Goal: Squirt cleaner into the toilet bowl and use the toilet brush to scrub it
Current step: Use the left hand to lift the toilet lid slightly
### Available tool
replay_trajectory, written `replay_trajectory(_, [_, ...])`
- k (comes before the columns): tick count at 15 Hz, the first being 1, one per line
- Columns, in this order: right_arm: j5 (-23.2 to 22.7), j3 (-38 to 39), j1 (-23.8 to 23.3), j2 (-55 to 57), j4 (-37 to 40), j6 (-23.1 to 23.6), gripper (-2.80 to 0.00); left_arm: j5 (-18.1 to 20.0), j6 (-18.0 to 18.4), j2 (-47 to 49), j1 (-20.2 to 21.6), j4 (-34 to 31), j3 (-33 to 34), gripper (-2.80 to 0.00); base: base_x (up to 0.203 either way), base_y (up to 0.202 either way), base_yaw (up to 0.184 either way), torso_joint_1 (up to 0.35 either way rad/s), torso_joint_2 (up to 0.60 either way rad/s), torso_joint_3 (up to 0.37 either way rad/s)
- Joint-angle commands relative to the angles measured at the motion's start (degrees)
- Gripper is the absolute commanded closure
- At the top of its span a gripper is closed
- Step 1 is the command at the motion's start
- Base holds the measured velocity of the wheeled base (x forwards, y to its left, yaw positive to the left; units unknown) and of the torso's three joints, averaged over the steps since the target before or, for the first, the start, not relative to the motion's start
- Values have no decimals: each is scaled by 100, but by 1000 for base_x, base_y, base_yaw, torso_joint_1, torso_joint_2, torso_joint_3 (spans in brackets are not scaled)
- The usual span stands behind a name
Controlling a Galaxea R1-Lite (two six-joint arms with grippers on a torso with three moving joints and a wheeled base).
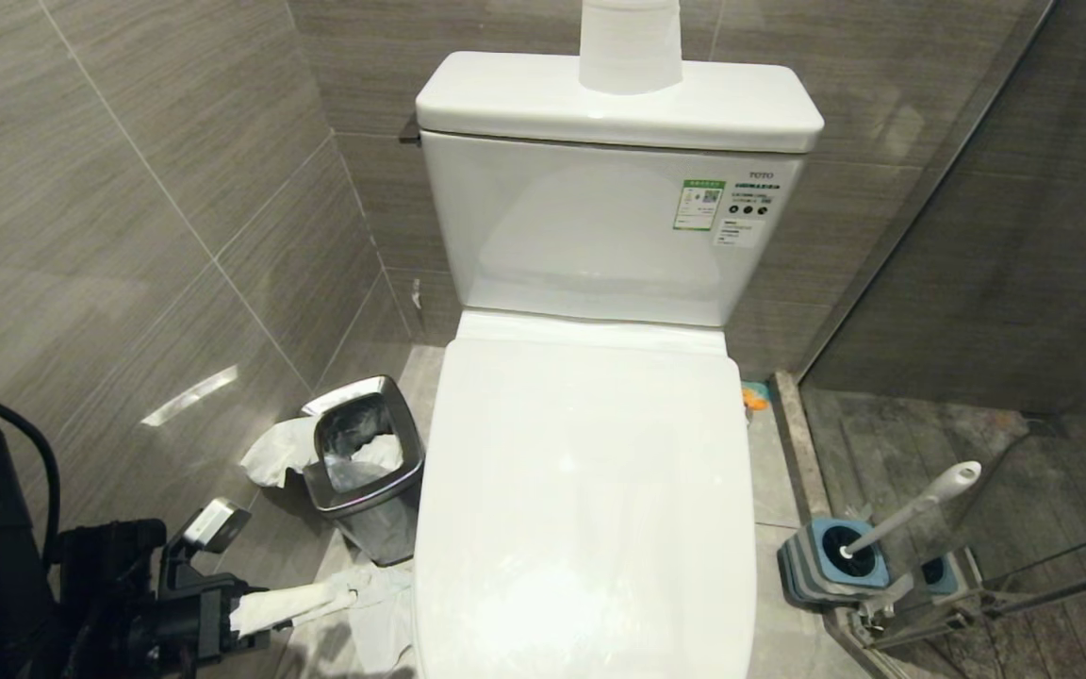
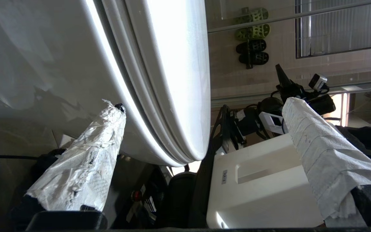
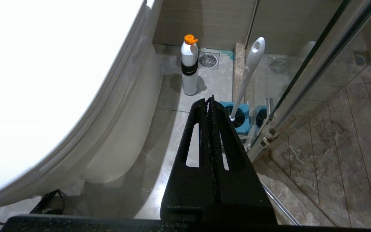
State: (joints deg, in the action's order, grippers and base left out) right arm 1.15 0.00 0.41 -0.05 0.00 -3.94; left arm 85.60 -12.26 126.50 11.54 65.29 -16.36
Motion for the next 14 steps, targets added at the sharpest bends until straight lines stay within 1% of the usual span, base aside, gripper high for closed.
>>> replay_trajectory(1, [0,0,2,5,-9,-2,0,44,-16,260,17,380,34,-280,0,0,0,0,0,0])
replay_trajectory(4, [0,0,2,5,0,-2,0,44,-49,544,15,881,221,-280,0,0,0,0,0,0])
replay_trajectory(6, [0,0,2,5,0,-2,0,44,-101,569,19,1123,382,-280,0,0,0,4,1,-68])
replay_trajectory(9, [0,0,2,5,-9,-2,0,44,-110,550,32,1206,423,-280,0,0,0,0,2,-11])
replay_trajectory(14, [0,0,2,5,-8,-2,0,62,-224,525,67,1202,370,-280,0,0,0,0,0,0])
